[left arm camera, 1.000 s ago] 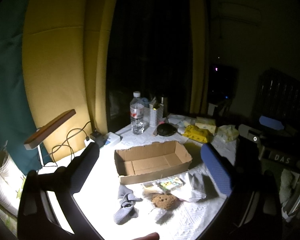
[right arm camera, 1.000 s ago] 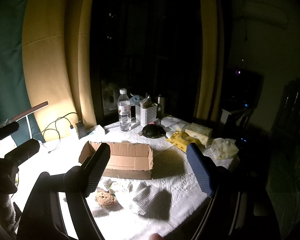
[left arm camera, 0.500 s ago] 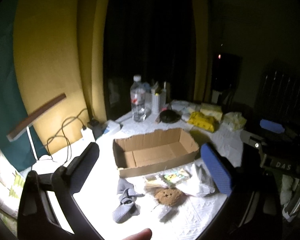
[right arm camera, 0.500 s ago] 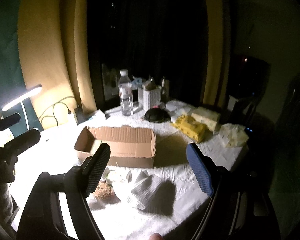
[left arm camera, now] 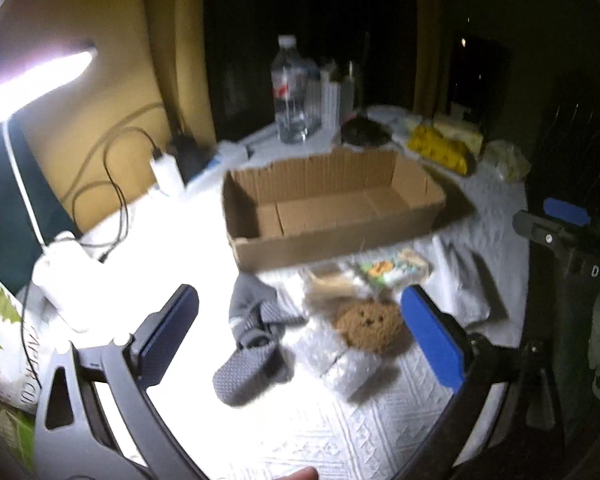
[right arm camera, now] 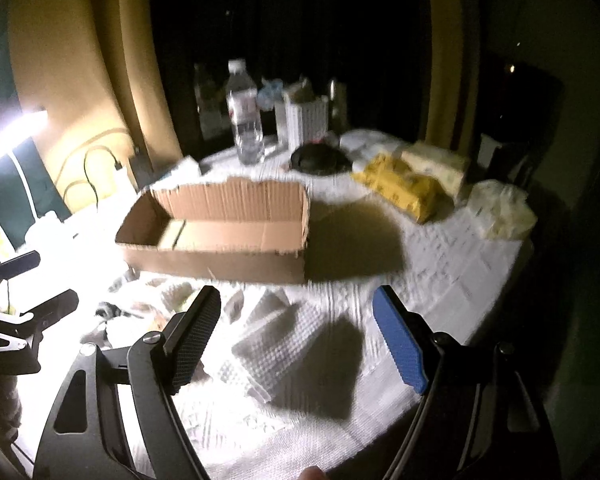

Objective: Organize soft objects
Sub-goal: 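Lower the right gripper onto a white towel while the left gripper reaches another white towel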

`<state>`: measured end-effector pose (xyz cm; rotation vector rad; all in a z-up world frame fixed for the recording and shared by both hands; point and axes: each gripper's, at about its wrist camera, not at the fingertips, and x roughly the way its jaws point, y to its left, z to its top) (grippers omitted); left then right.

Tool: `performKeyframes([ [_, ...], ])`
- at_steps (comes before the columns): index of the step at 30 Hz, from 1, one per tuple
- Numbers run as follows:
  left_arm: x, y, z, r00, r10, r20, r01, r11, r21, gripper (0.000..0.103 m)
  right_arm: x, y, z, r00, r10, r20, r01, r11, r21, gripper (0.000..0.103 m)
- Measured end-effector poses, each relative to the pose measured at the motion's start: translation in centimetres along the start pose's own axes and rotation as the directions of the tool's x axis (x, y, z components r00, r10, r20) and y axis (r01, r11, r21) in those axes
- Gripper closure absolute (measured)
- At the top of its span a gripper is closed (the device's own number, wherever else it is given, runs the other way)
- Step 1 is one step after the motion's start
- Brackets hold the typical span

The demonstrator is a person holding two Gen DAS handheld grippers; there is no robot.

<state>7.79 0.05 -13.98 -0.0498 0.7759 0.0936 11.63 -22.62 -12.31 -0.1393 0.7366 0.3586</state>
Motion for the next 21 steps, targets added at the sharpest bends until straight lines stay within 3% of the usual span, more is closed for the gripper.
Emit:
performKeyframes([
  [11, 3.8, -2.8, -2.9, 0.992, -0.022, -0.127, 0.025, 0.999, 0.020, 0.001, 5.0, -0.9, -3.1, 0.988, 0.081, -0.129, -0.079, 0.997, 0.019, 0.022],
  [21, 4.9, -5.5, -2.9, 0.986, -0.025, -0.165, 0.034, 0.998, 0.053, 0.001, 8.2, -0.9, -4.9, 0.947, 0.236, -0.218, -0.231, 0.972, 0.046, 0.033],
])
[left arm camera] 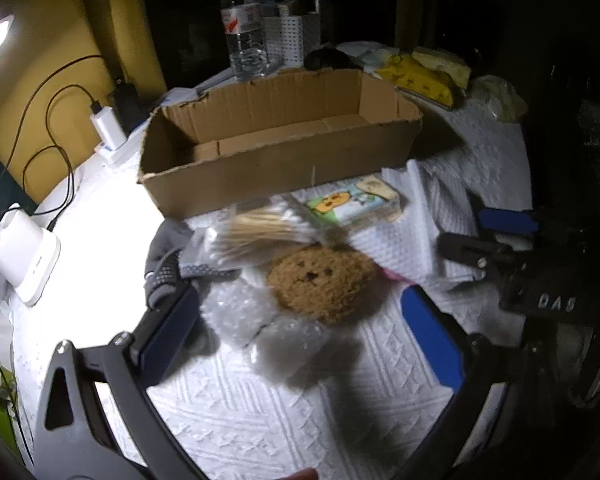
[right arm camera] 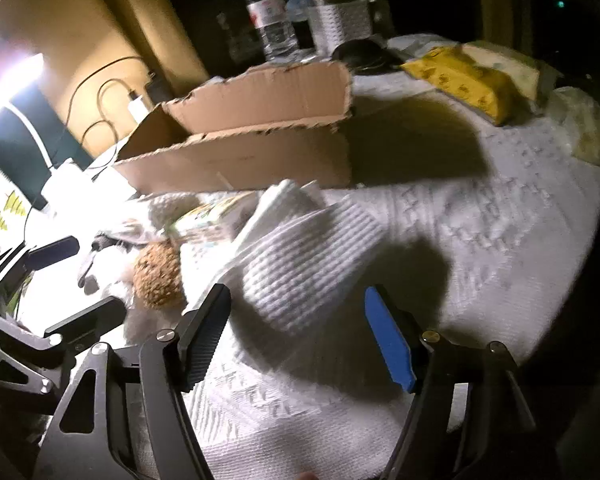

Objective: Organize soft objects
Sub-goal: 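Lower the right gripper onto a white towel while the left gripper reaches another white towel, then close the right gripper on its white towel while the left gripper grasps and lifts another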

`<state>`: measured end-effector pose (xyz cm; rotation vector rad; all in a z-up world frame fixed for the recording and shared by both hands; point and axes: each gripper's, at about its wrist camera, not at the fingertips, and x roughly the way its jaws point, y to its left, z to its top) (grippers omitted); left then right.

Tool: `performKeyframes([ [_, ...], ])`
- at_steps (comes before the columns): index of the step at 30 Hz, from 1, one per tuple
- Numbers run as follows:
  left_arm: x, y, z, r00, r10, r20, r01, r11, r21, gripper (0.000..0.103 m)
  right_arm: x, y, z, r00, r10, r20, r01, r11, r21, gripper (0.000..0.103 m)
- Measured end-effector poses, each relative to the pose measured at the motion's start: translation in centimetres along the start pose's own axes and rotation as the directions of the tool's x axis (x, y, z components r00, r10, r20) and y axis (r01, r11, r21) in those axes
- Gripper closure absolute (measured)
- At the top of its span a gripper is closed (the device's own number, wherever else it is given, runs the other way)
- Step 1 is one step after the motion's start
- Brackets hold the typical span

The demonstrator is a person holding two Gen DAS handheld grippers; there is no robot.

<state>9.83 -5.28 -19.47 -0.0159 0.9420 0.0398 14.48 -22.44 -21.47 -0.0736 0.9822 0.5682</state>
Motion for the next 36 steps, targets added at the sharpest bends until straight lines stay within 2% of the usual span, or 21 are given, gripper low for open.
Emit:
performKeyframes([
  [1, 0.1, -0.2, 0.1, 1.000, 0.000, -0.002, 0.000, 1.000, 0.003, 0.001, 0.2, 0.1, 0.0, 1.000, 0.015, -0.004, -0.015, 1.000, -0.009, 0.036],
  [3, 0.2, -0.6, 0.2, 1.000, 0.001, -0.004, -0.001, 1.000, 0.007, 0.001, 0.5, 0.2, 0.0, 0.999, 0.033, -0.013, -0.033, 0.999, -0.016, 0.061],
  [5, 0.2, -1.1, 0.3, 1.000, 0.002, -0.003, -0.002, 1.000, 0.014, 0.001, 0.4, 0.1, 0.0, 0.999, 0.048, -0.005, -0.048, 0.999, -0.020, 0.070],
  [6, 0.2, -1.3, 0.4, 1.000, 0.002, -0.003, -0.002, 1.000, 0.018, 0.001, 0.1, 0.1, 0.0, 0.999, 0.047, 0.006, -0.047, 0.999, -0.026, 0.079],
  [10, 0.3, -2.4, 0.8, 1.000, 0.004, -0.005, -0.004, 0.999, 0.036, 0.001, -1.3, -0.6, 0.2, 0.998, 0.037, 0.046, -0.036, 0.999, -0.027, 0.081],
  [12, 0.5, -2.9, 1.0, 1.000, 0.002, -0.005, -0.001, 0.999, 0.046, 0.001, -1.9, -1.3, 0.2, 0.997, 0.031, 0.067, -0.029, 0.999, -0.028, 0.090],
  [19, 1.0, -6.1, 1.9, 1.000, -0.016, -0.004, 0.016, 0.995, 0.100, 0.001, -3.6, -4.4, 0.2, 0.995, -0.011, 0.103, 0.008, 1.000, 0.023, 0.090],
  [25, 1.8, -8.9, 3.0, 0.999, -0.038, -0.006, 0.039, 0.990, 0.132, 0.001, -3.9, -7.5, 0.5, 0.990, -0.086, 0.115, 0.079, 0.995, 0.062, 0.090],
  [32, 3.5, -11.4, 4.5, 0.997, -0.067, -0.027, 0.071, 0.983, 0.168, 0.001, -3.2, -9.4, 0.4, 0.990, -0.091, 0.105, 0.084, 0.994, 0.075, 0.090],
  [36, 5.3, -12.6, 5.1, 0.998, -0.042, -0.044, 0.050, 0.980, 0.195, 0.002, -3.3, -10.5, 0.5, 0.990, -0.087, 0.112, 0.076, 0.992, 0.100, 0.090],
])
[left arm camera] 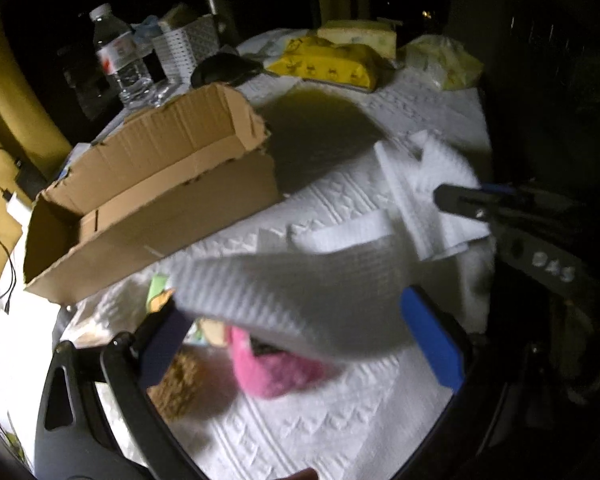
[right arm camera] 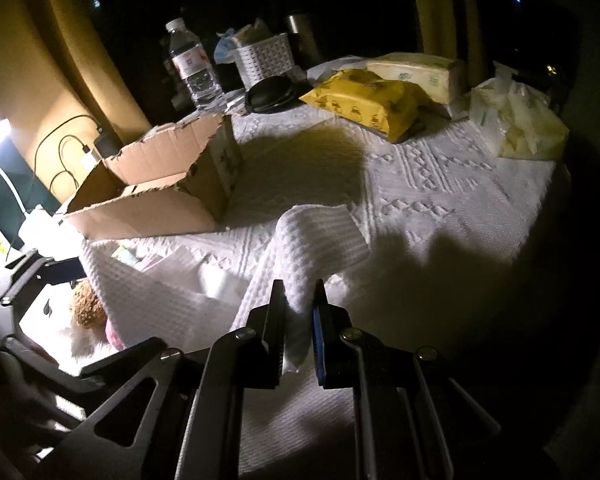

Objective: Organize soft objects
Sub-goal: 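Close the right gripper on its white towel while the left gripper grasps and lifts another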

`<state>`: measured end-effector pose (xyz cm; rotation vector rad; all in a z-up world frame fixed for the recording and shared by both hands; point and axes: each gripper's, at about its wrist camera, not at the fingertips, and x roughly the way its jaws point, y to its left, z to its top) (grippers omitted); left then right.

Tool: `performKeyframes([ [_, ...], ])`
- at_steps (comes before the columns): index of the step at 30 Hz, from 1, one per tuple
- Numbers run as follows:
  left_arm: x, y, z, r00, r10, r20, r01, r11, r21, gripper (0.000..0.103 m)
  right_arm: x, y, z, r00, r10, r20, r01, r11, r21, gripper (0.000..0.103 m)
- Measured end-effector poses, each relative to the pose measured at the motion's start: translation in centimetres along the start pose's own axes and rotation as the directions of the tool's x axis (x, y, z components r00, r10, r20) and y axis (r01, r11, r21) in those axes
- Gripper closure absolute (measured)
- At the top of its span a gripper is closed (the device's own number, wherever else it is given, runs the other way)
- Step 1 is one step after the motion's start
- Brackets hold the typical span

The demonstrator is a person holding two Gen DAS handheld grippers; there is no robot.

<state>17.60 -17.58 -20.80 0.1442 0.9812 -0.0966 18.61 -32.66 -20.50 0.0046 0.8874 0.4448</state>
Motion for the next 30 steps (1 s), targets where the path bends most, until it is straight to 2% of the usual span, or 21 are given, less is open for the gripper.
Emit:
performKeyframes([
  [1, 0.4, -0.2, 0.1, 1.000, 0.009, -0.008, -0.009, 1.000, 0.013, 0.003, -0.1, -0.2, 0.0, 1.000, 0.001, 0.005, -0.001, 1.000, 0.002, 0.090],
  [3, 1.1, -0.8, 0.1, 0.999, 0.020, -0.028, -0.018, 0.999, 0.041, 0.023, -0.2, -0.6, 0.1, 1.000, 0.003, 0.010, -0.003, 1.000, 0.010, 0.090],
  [5, 1.8, -1.3, 0.2, 0.999, 0.026, -0.040, -0.023, 0.998, 0.060, 0.035, -0.2, -0.8, 0.3, 1.000, 0.004, 0.014, -0.004, 1.000, 0.014, 0.090],
  [6, 2.1, -1.5, 0.2, 0.999, 0.032, -0.044, -0.029, 0.997, 0.073, 0.046, -0.2, -0.9, 0.3, 1.000, 0.006, 0.015, -0.006, 1.000, 0.016, 0.090],
  [8, 2.4, -1.6, 0.2, 0.998, 0.041, -0.046, -0.037, 0.996, 0.086, 0.056, -0.2, -0.9, 0.4, 1.000, 0.007, 0.017, -0.007, 1.000, 0.020, 0.090],
  [9, 2.3, -1.7, 0.1, 0.999, 0.043, -0.032, -0.040, 0.995, 0.096, 0.065, -0.2, -0.9, 0.4, 1.000, 0.009, 0.018, -0.009, 1.000, 0.021, 0.090],
  [14, 1.1, -1.6, 0.1, 1.000, 0.023, 0.015, -0.024, 0.993, 0.112, 0.088, -0.4, -0.7, 0.4, 1.000, 0.013, 0.024, -0.013, 1.000, 0.022, 0.090],
  [17, 0.3, -1.6, 0.3, 0.999, -0.001, 0.040, -0.004, 0.993, 0.116, 0.091, -0.7, -0.5, 0.4, 0.999, 0.014, 0.030, -0.015, 0.999, 0.028, 0.090],
  [20, -0.1, -1.8, 0.5, 0.997, -0.066, 0.044, 0.060, 0.992, 0.115, 0.091, -1.0, -0.5, 0.5, 0.999, 0.014, 0.039, -0.015, 0.999, 0.036, 0.090],
  [24, 1.5, -2.2, 0.5, 0.989, -0.143, -0.033, 0.145, 0.984, 0.103, 0.087, -1.3, -0.6, 0.5, 0.999, 0.004, 0.039, -0.005, 0.999, 0.040, 0.090],
  [26, 3.0, -2.2, 0.3, 0.982, -0.163, -0.096, 0.171, 0.982, 0.086, 0.081, -1.5, -0.7, 0.4, 0.999, 0.002, 0.040, -0.004, 0.999, 0.042, 0.090],
  [30, 3.2, -1.9, 0.6, 0.976, -0.195, -0.100, 0.200, 0.979, 0.046, 0.079, -1.6, -1.0, 0.3, 0.999, -0.002, 0.039, 0.000, 0.999, 0.042, 0.090],
])
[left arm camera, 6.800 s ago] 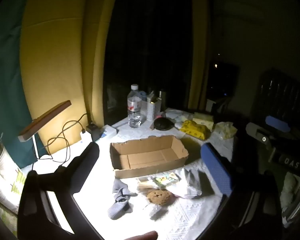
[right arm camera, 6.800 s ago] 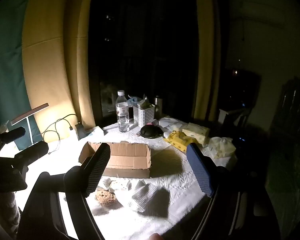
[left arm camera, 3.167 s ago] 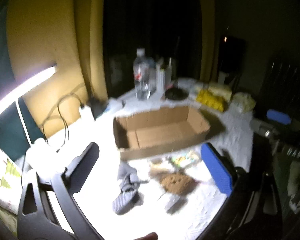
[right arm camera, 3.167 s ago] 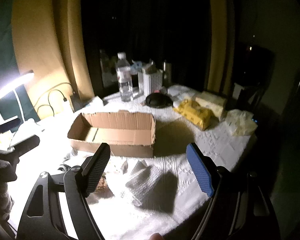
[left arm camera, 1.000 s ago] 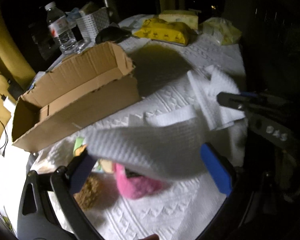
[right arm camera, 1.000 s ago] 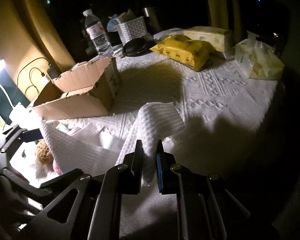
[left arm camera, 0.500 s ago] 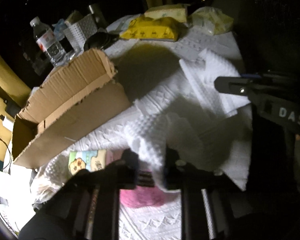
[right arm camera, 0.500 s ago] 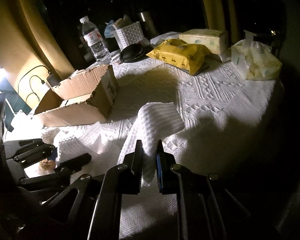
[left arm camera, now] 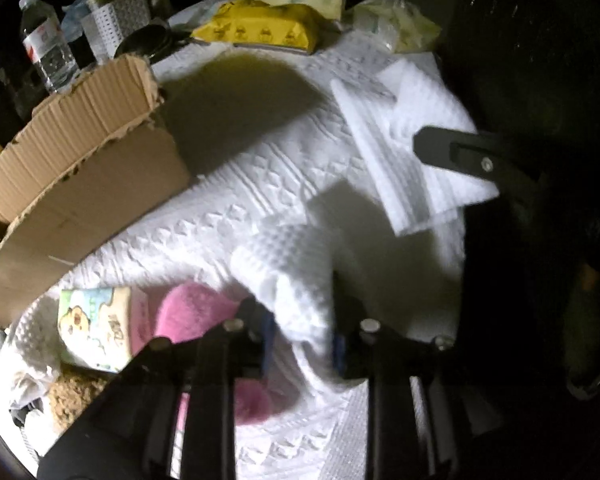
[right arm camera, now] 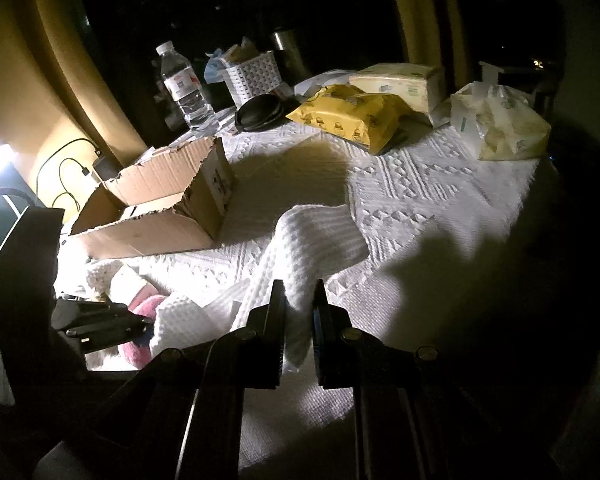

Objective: Organize soft objects
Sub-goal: 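Close the right gripper on its white towel while the left gripper grasps and lifts another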

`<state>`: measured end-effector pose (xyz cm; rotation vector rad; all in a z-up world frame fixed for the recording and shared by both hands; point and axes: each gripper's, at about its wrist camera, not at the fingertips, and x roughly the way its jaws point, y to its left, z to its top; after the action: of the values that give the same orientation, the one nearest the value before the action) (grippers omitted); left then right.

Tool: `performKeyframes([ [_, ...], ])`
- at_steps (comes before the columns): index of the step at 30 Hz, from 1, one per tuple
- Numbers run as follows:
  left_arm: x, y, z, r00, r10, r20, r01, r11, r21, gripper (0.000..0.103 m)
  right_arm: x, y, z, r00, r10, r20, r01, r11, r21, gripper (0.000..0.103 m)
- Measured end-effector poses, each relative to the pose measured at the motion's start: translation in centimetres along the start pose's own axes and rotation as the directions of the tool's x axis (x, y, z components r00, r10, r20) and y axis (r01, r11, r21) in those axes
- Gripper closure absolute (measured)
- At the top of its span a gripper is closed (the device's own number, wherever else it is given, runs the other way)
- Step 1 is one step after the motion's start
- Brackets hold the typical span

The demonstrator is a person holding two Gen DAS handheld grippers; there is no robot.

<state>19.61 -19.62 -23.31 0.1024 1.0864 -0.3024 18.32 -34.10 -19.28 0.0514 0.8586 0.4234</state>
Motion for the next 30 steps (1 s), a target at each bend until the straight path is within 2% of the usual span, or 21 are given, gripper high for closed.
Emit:
performKeyframes([
  [4, -0.1, -0.3, -0.1, 1.000, 0.012, 0.001, -0.012, 1.000, 0.005, 0.078, 0.0, -0.2, -0.1, 1.000, -0.003, -0.004, 0.003, 1.000, 0.002, 0.090],
  [8, -0.2, 0.4, 0.0, 1.000, -0.023, -0.002, 0.023, 0.999, -0.034, 0.078, -0.3, -0.4, -0.2, 1.000, -0.009, -0.004, 0.009, 1.000, 0.004, 0.090],
  [14, -0.5, 0.1, -0.2, 1.000, -0.005, -0.006, 0.005, 1.000, -0.019, 0.077, -0.4, -0.6, -0.4, 1.000, -0.018, -0.008, 0.018, 1.000, 0.013, 0.090],
  [16, -0.6, 0.7, -0.2, 0.998, -0.058, -0.004, 0.058, 0.997, -0.060, 0.077, -0.4, -0.5, -0.4, 1.000, -0.017, -0.009, 0.017, 1.000, 0.007, 0.090],
  [19, -1.0, 1.1, -0.1, 0.997, -0.073, 0.011, 0.074, 0.994, -0.081, 0.077, -0.5, -0.4, -0.5, 1.000, -0.018, -0.010, 0.018, 1.000, 0.003, 0.090],
  [21, -1.0, 1.3, -0.2, 0.992, -0.129, 0.011, 0.130, 0.986, -0.102, 0.077, -0.5, -0.4, -0.5, 1.000, -0.019, -0.011, 0.019, 1.000, 0.003, 0.090],
  [22, -0.9, 1.1, -0.3, 0.992, -0.124, 0.007, 0.124, 0.988, -0.096, 0.077, -0.5, -0.4, -0.5, 1.000, -0.018, -0.011, 0.018, 1.000, 0.004, 0.090],
  [26, -0.3, -0.9, -0.5, 1.000, -0.005, -0.003, 0.005, 1.000, 0.017, 0.077, -0.6, -0.2, -0.5, 1.000, -0.017, -0.011, 0.017, 1.000, 0.001, 0.090],
  [28, -0.2, -1.4, -0.6, 1.000, 0.020, 0.010, -0.020, 0.999, 0.048, 0.077, -0.7, 0.2, -0.4, 1.000, -0.014, -0.009, 0.014, 1.000, -0.004, 0.090],
  [29, -0.3, -1.3, -0.8, 1.000, 0.004, 0.030, -0.005, 0.999, 0.042, 0.080, -0.8, 0.4, -0.4, 1.000, -0.013, -0.008, 0.013, 1.000, -0.007, 0.090],
  [30, -0.4, -1.1, -1.1, 0.999, -0.021, 0.044, 0.019, 0.999, 0.031, 0.092, -0.8, 0.6, -0.4, 1.000, -0.012, -0.005, 0.012, 1.000, -0.008, 0.090],
])
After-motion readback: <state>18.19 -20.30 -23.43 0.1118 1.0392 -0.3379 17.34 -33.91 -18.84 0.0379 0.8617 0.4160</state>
